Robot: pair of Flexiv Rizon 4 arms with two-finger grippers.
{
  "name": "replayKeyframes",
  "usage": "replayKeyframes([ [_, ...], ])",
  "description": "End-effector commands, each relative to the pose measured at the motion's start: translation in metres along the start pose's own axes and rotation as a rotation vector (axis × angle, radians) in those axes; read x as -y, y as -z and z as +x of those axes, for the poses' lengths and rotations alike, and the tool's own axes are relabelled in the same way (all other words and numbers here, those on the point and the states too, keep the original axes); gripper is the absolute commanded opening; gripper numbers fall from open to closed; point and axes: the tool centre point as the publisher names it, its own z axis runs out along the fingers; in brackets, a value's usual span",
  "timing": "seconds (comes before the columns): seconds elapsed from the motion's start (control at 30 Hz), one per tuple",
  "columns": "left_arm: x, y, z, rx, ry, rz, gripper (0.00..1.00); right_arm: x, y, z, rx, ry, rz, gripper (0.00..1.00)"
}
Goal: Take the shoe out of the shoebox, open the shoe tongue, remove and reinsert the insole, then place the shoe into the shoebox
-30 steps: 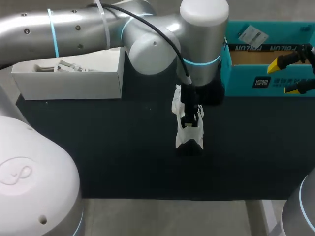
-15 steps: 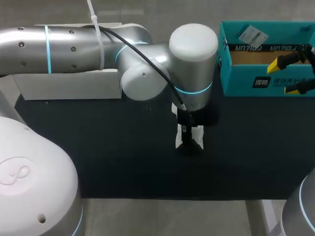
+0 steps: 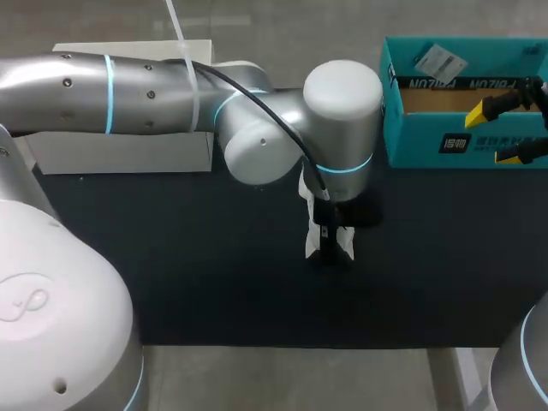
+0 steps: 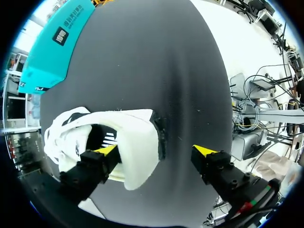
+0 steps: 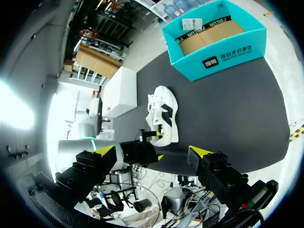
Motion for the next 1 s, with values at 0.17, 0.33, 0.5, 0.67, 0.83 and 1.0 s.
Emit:
replayKeyframes([
  [0.17,0.010,-0.022,-0.003,-0.017,-0.002,-0.019,0.65,0.000,-0.001,0.000,0.001,-0.001,0.000,1.00],
  [0.33,0.009,-0.022,0.000,-0.015,0.001,-0.019,0.00,0.000,-0.001,0.000,0.001,-0.001,0.000,1.00],
  [0.5,0.007,-0.016,0.005,-0.021,0.004,-0.027,0.00,0.000,-0.001,0.000,0.001,-0.001,0.000,1.00],
  [0.67,0.006,0.012,0.019,-0.011,0.023,-0.024,0.00,0.000,-0.001,0.000,0.001,-0.001,0.000,1.00],
  [0.83,0.006,0.050,0.024,-0.029,0.066,-0.039,0.00,0.000,-0.001,0.000,0.001,-0.001,0.000,1.00],
  [1.0,0.008,0.094,0.029,-0.039,0.077,-0.087,0.00,0.000,-0.001,0.000,0.001,-0.001,0.000,1.00],
])
